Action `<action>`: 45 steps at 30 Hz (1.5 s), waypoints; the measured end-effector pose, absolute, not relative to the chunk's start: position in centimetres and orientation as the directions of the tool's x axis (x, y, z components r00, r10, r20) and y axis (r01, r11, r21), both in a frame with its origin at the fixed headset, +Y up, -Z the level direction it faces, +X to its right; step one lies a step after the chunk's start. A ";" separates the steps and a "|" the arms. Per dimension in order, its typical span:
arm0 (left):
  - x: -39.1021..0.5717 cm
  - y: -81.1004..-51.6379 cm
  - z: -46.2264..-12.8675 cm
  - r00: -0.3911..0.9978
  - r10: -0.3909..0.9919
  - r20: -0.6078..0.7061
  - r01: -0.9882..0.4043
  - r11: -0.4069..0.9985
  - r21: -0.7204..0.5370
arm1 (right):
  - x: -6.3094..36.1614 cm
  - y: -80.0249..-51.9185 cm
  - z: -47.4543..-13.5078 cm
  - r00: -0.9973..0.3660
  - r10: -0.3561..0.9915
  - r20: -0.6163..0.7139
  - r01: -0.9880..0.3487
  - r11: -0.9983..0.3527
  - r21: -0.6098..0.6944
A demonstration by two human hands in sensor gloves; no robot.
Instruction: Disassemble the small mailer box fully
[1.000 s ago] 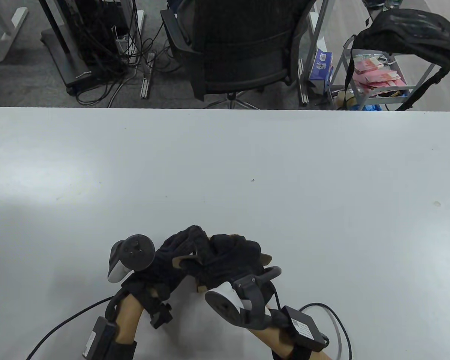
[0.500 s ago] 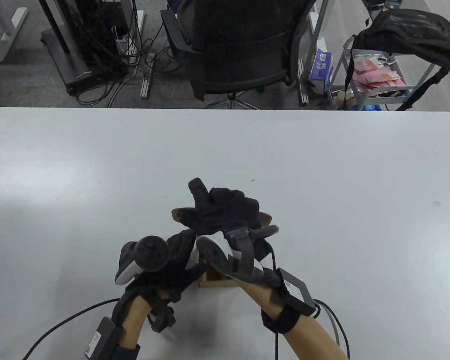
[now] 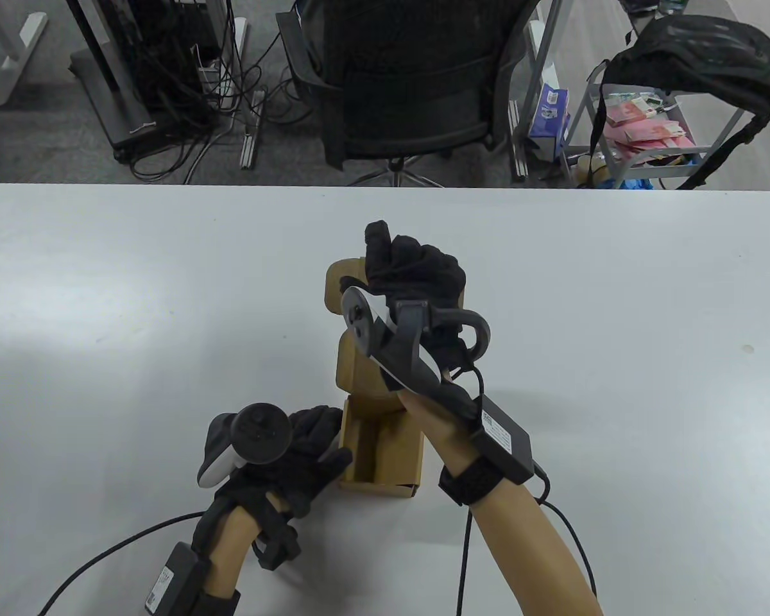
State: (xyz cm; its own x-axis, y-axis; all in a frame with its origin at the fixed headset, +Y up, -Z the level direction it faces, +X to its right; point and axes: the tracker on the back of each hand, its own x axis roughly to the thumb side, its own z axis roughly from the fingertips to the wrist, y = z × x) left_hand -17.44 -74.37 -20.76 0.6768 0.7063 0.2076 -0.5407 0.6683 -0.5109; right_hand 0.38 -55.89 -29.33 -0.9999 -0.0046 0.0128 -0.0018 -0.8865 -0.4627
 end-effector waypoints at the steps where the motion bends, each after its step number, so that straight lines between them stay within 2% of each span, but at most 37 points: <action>1: -17.4 -74.3 -20.7 0.679 0.704 0.209 -0.539 0.671 -0.509 | 0.4 -56.1 -29.3 -1.000 0.004 0.026 -0.015 -0.897 -0.443; 6: -17.3 -74.4 -20.7 0.679 0.704 0.208 -0.541 0.671 -0.506 | 0.1 -57.0 -29.8 -0.998 0.014 0.064 -0.036 -0.937 -0.347; 11: -17.3 -74.3 -20.7 0.683 0.700 0.209 -0.540 0.677 -0.500 | -1.2 -59.2 -30.9 -0.993 0.040 0.111 -0.043 -0.999 -0.018; 13: -17.3 -74.3 -20.7 0.686 0.697 0.210 -0.539 0.680 -0.498 | -2.1 -60.9 -31.1 -0.990 0.015 0.140 0.004 -0.991 0.131; 15: -17.3 -74.3 -20.7 0.686 0.697 0.209 -0.539 0.680 -0.496 | -2.9 -62.3 -31.2 -0.985 -0.028 0.168 0.061 -0.978 0.198; 20: -17.3 -74.3 -20.6 0.691 0.692 0.209 -0.536 0.684 -0.495 | -4.5 -65.1 -31.3 -0.982 -0.038 0.184 0.090 -0.955 0.282; 24: -17.3 -74.3 -20.6 0.693 0.690 0.206 -0.535 0.685 -0.495 | -5.5 -66.1 -30.9 -0.978 -0.003 0.208 0.073 -0.940 0.334; 34: -17.3 -74.3 -20.5 0.700 0.688 0.194 -0.533 0.683 -0.501 | -6.5 -68.0 -29.6 -0.969 -0.015 0.245 0.114 -0.911 0.396; 39: -17.2 -74.3 -20.5 0.697 0.693 0.186 -0.536 0.675 -0.508 | -3.9 -67.1 -30.0 -0.982 -0.051 0.183 0.110 -0.937 0.331; 45: -17.1 -74.3 -20.5 0.705 0.683 0.188 -0.527 0.683 -0.506 | 1.0 -66.9 -30.0 -0.993 -0.090 0.077 0.112 -0.931 0.348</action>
